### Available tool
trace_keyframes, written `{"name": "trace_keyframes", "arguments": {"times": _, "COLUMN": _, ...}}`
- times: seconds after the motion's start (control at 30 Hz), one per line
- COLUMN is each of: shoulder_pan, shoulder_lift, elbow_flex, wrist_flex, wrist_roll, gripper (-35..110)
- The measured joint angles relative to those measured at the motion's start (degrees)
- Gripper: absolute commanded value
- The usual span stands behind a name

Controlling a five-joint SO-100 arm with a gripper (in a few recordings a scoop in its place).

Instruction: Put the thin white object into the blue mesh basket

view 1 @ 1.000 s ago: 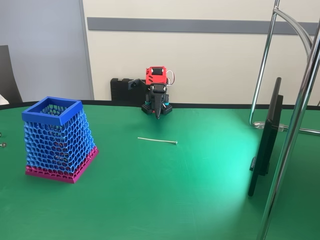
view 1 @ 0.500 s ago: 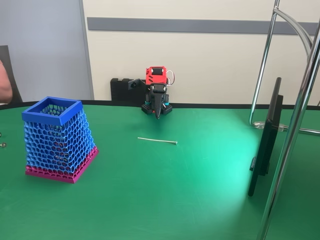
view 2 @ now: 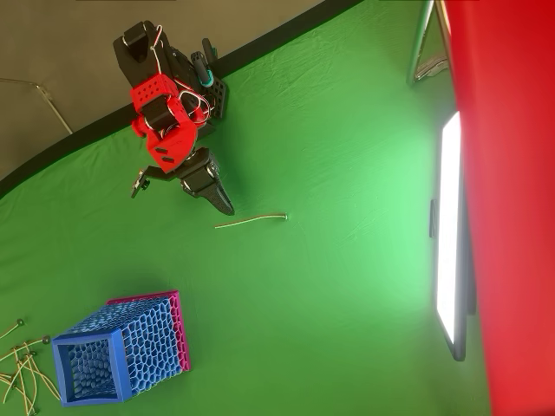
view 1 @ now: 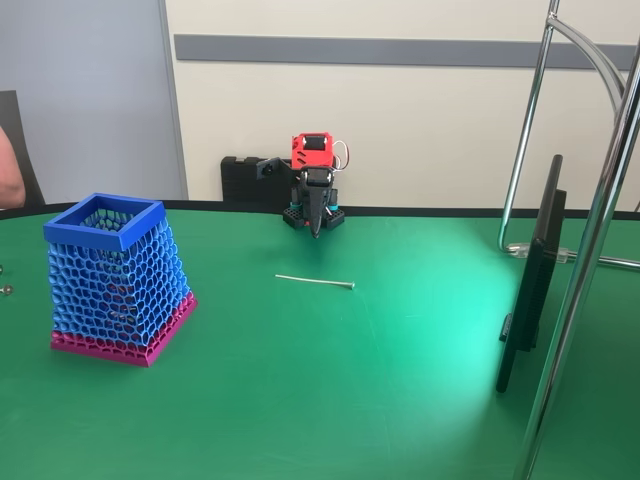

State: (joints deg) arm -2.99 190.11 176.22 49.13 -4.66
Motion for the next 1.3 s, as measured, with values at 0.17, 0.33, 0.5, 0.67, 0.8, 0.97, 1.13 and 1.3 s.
{"name": "trace_keyframes", "arguments": {"times": 0.17, "shoulder_pan": 0.0, "shoulder_lift": 0.0, "elbow_flex": 0.0, "wrist_flex": 0.0, "wrist_roll": 0.0, "gripper": 1}}
{"name": "trace_keyframes", "arguments": {"times": 0.33, "shoulder_pan": 0.0, "shoulder_lift": 0.0, "elbow_flex": 0.0, "wrist_flex": 0.0, "wrist_roll": 0.0, "gripper": 1}}
{"name": "trace_keyframes", "arguments": {"times": 0.5, "shoulder_pan": 0.0, "shoulder_lift": -0.1, "elbow_flex": 0.0, "wrist_flex": 0.0, "wrist_roll": 0.0, "gripper": 1}}
{"name": "trace_keyframes", "arguments": {"times": 0.67, "shoulder_pan": 0.0, "shoulder_lift": -0.1, "elbow_flex": 0.0, "wrist_flex": -0.2, "wrist_roll": 0.0, "gripper": 1}}
{"name": "trace_keyframes", "arguments": {"times": 0.8, "shoulder_pan": 0.0, "shoulder_lift": -4.4, "elbow_flex": -0.1, "wrist_flex": -3.3, "wrist_roll": 0.7, "gripper": 1}}
{"name": "trace_keyframes", "arguments": {"times": 0.97, "shoulder_pan": 0.0, "shoulder_lift": -12.5, "elbow_flex": -1.1, "wrist_flex": -6.8, "wrist_roll": 1.5, "gripper": 1}}
{"name": "trace_keyframes", "arguments": {"times": 1.13, "shoulder_pan": 0.0, "shoulder_lift": -21.4, "elbow_flex": -4.6, "wrist_flex": -10.0, "wrist_roll": 2.5, "gripper": 1}}
{"name": "trace_keyframes", "arguments": {"times": 1.3, "shoulder_pan": 0.0, "shoulder_lift": -30.4, "elbow_flex": -9.8, "wrist_flex": -10.7, "wrist_roll": 4.7, "gripper": 1}}
